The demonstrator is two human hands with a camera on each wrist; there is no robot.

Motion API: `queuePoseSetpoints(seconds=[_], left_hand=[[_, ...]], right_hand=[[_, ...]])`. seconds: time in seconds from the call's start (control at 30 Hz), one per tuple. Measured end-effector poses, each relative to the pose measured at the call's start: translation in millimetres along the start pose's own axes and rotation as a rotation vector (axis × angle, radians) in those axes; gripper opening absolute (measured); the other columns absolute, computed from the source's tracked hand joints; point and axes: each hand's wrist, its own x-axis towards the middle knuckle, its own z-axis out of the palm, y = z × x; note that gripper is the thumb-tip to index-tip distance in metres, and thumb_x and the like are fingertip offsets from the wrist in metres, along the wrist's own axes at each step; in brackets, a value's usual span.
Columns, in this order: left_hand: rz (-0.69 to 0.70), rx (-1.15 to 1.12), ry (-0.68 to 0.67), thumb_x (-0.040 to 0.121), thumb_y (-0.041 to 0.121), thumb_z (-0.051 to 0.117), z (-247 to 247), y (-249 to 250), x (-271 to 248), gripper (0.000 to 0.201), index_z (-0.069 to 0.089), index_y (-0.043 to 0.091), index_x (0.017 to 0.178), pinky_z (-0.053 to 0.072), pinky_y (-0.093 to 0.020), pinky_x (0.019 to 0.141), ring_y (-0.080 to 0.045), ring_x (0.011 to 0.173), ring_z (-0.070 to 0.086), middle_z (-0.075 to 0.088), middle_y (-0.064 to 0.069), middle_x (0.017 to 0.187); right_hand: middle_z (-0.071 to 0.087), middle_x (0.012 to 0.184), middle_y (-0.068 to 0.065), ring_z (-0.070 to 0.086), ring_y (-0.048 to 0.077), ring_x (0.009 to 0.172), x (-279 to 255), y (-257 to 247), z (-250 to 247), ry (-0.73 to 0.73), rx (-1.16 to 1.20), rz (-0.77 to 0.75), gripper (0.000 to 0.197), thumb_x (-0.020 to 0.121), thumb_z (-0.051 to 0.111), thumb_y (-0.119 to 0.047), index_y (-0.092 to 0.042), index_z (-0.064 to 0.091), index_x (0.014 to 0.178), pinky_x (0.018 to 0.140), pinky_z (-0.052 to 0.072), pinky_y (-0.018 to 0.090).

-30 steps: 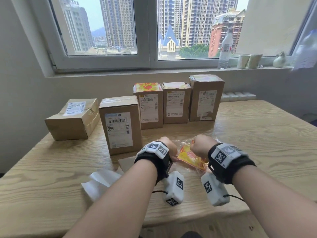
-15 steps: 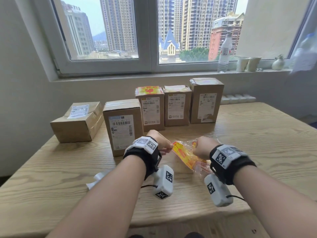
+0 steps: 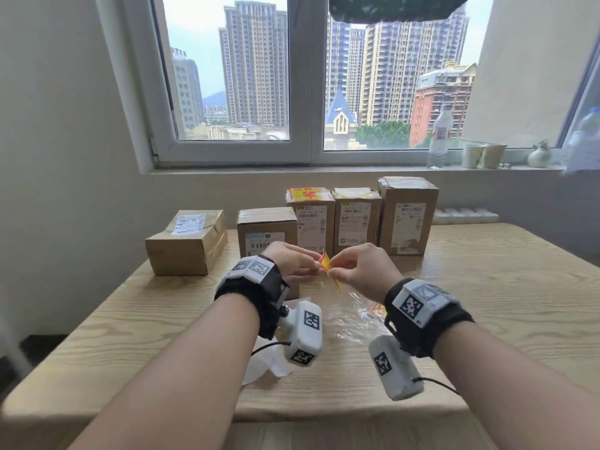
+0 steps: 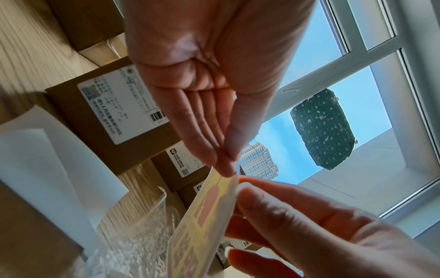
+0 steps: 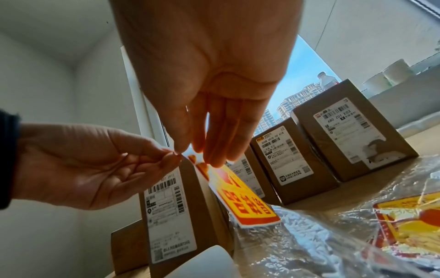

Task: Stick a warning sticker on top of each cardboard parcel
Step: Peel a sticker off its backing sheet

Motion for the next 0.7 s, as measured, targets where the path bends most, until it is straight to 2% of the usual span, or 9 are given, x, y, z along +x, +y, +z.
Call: queuePoseSetpoints(seconds=[0.1,0.17,0.3,0.43,0.5,0.7], left_hand=[[0.011,-0.018,-0.017,0.081,-0.006,0.067,-2.7,-1.4,-4.5,0.019,0.072,0.002,0.098,0.061,-0.029,0.072,-0.022,0.08,0.075,0.075,-0.016,0.091],[0.022,-0.014,-0.019,0.081,-0.003,0.069,-2.0,-2.3,-6.1,0.015,0.073,0.005,0.093,0.06,-0.027,0.069,-0.019,0.077,0.074,0.076,-0.013,0.089],[0.033,-0.004,-0.024,0.081,0.0,0.071,0.2,-3.7,-7.8,0.012,0.073,0.005,0.092,0.058,-0.022,0.057,-0.014,0.069,0.073,0.075,-0.01,0.086],[0.04,0.003,-0.025,0.082,0.001,0.069,1.0,-5.9,-4.7,0.013,0.072,0.003,0.095,0.06,-0.025,0.066,-0.019,0.079,0.073,0.075,-0.014,0.094],[0.045,0.001,-0.017,0.082,0.001,0.069,1.9,-6.5,-3.2,0.011,0.072,0.003,0.092,0.06,-0.025,0.068,-0.019,0.078,0.073,0.075,-0.014,0.092],[0.052,-0.002,0.009,0.082,0.004,0.071,2.7,-8.6,0.6,0.011,0.071,0.003,0.093,0.059,-0.023,0.06,-0.014,0.068,0.073,0.075,-0.01,0.083]], right_hand=[[0.073,0.092,-0.008,0.066,0.002,0.082,-2.3,-3.8,2.5,-0.004,0.056,0.008,0.017,0.084,0.072,-0.025,-0.02,0.076,0.1,0.079,0.055,0.02],[0.074,0.09,-0.006,0.068,0.006,0.083,-3.1,-5.8,3.5,0.001,0.095,0.008,0.016,0.085,0.071,-0.023,-0.019,0.076,0.1,0.081,0.058,0.026],[0.075,0.085,-0.004,0.07,0.008,0.077,-2.5,-5.2,4.2,0.008,0.125,0.014,0.015,0.086,0.07,-0.021,-0.018,0.077,0.099,0.08,0.059,0.03],[0.075,0.081,-0.003,0.071,0.008,0.074,-0.8,-1.6,5.9,0.008,0.147,0.028,0.013,0.085,0.07,-0.019,-0.018,0.077,0.097,0.079,0.06,0.031],[0.075,0.079,-0.003,0.071,0.008,0.073,-0.1,-1.2,6.9,0.006,0.155,0.027,0.013,0.085,0.07,-0.018,-0.017,0.077,0.096,0.079,0.06,0.031],[0.075,0.081,-0.002,0.071,0.009,0.074,0.2,-0.3,9.2,-0.008,0.162,0.026,0.013,0.086,0.07,-0.017,-0.016,0.077,0.096,0.079,0.059,0.03]])
